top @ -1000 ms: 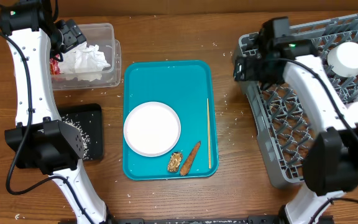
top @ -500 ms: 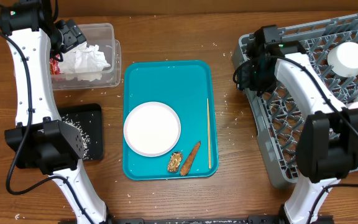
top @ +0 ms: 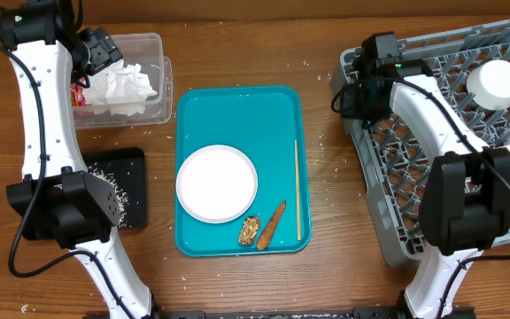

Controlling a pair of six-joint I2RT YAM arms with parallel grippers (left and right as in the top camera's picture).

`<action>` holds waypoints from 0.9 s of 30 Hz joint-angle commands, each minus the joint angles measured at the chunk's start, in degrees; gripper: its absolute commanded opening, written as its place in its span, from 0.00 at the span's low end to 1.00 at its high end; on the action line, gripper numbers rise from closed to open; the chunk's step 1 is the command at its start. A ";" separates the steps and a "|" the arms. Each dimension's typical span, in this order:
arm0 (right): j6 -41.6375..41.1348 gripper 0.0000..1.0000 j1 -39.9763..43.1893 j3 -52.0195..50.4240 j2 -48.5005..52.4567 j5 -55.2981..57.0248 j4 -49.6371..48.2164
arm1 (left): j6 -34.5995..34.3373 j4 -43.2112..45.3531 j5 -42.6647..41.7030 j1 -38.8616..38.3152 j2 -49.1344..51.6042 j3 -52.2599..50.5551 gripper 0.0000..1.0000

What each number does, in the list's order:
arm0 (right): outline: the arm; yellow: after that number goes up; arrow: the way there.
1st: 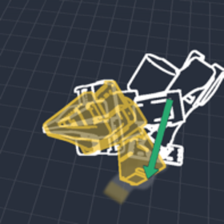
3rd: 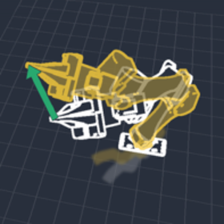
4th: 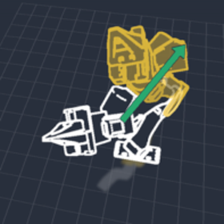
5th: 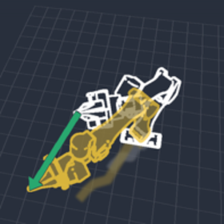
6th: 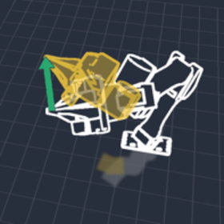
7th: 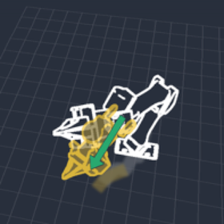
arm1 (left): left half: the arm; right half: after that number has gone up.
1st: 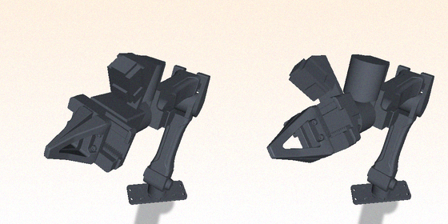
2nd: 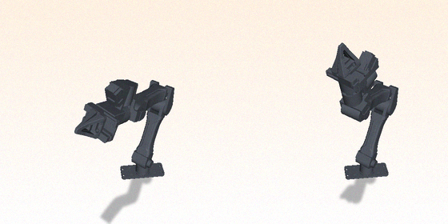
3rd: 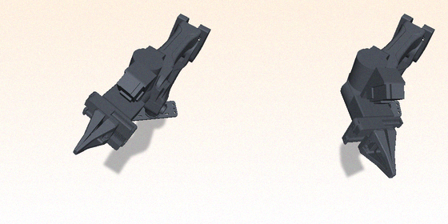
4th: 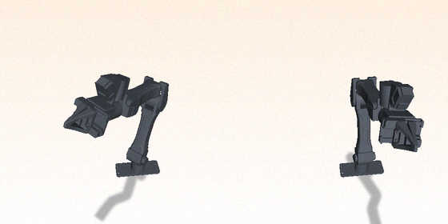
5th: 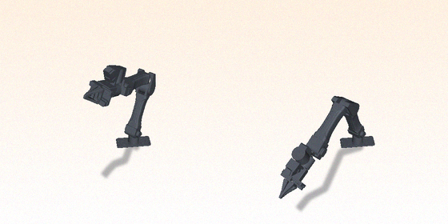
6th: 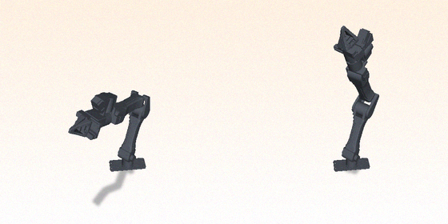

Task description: Sort waste into correct bins and load items into the dishwasher

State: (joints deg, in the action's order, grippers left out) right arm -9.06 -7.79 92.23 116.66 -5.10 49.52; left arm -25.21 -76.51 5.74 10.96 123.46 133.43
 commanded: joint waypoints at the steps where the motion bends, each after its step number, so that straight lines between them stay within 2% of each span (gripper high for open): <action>1: -1.27 0.38 -0.35 0.00 0.37 -5.40 -3.96 | -0.72 0.07 -0.22 -0.28 -1.62 -0.20 1.00; 13: -1.64 0.20 -0.46 0.00 0.37 -13.62 -14.19 | -0.72 0.07 -0.22 -0.28 -1.62 -0.20 1.00; 22: -4.74 0.18 -0.57 0.02 0.37 -13.79 -21.07 | -0.72 0.07 -0.22 -0.28 -1.62 -0.20 1.00; 27: -6.19 0.16 -0.57 0.04 0.37 -7.56 -22.84 | -0.72 0.07 -0.22 -0.28 -1.62 -0.20 1.00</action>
State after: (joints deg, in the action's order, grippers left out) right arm -13.65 -8.01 91.77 116.97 -15.44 27.27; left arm -25.21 -76.51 5.74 10.96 123.46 133.43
